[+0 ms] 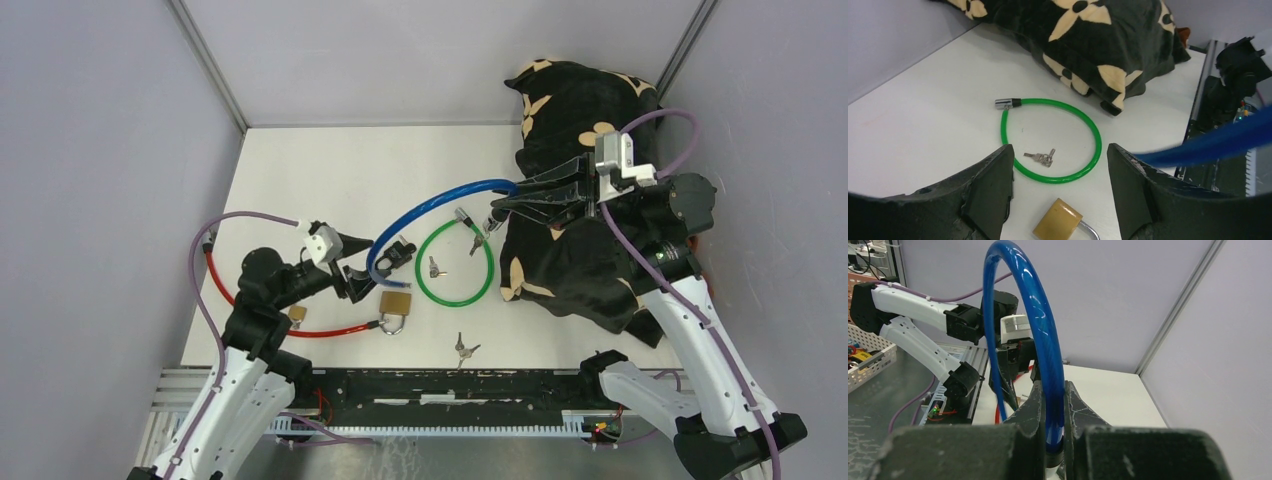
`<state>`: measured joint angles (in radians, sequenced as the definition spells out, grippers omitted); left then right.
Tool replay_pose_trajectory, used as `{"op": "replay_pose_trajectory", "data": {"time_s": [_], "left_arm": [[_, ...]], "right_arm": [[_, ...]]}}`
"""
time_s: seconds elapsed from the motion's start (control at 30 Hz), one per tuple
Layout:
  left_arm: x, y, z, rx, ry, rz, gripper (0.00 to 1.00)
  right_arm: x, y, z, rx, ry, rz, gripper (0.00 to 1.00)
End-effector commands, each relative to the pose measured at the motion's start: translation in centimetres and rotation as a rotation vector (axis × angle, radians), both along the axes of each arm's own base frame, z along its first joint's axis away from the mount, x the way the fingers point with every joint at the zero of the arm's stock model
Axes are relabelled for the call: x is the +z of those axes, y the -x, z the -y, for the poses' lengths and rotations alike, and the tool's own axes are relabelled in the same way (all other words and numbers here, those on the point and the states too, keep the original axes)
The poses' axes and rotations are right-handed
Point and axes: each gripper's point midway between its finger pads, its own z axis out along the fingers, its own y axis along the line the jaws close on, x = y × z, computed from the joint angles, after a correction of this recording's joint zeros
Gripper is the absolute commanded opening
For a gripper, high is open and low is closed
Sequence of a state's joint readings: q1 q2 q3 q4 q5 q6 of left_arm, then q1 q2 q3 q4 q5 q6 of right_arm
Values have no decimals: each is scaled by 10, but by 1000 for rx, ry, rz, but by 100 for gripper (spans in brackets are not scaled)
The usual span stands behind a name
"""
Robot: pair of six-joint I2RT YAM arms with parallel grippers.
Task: Lock with the key
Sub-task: Lock the lock.
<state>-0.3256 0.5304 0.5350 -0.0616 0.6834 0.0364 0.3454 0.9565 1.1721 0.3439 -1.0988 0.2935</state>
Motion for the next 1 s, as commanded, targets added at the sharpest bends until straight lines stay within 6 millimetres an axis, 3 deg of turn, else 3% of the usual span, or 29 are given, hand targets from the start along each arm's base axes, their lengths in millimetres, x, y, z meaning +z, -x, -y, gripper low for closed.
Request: {"op": "replay_pose_trajectory", "data": {"time_s": [0.0, 0.17, 0.3, 0.77, 0.87, 0.97], "left_arm": [[22, 29, 17, -191, 61, 66, 75], [-2, 49, 17, -290, -17, 87, 76], [-24, 54, 11, -306, -116, 94, 77], [-44, 52, 6, -327, -223, 149, 80], [-38, 41, 7, -272, -187, 125, 80], [-33, 16, 2, -124, -135, 79, 81]], "right_arm": [[28, 7, 5, -21, -71, 58, 0], [15, -36, 7, -186, -41, -28, 0], [1, -51, 7, -231, 8, -29, 0], [-4, -63, 7, -249, 80, -31, 0], [-7, -63, 7, -242, 80, -32, 0], [-8, -62, 6, -234, 59, -39, 0]]}}
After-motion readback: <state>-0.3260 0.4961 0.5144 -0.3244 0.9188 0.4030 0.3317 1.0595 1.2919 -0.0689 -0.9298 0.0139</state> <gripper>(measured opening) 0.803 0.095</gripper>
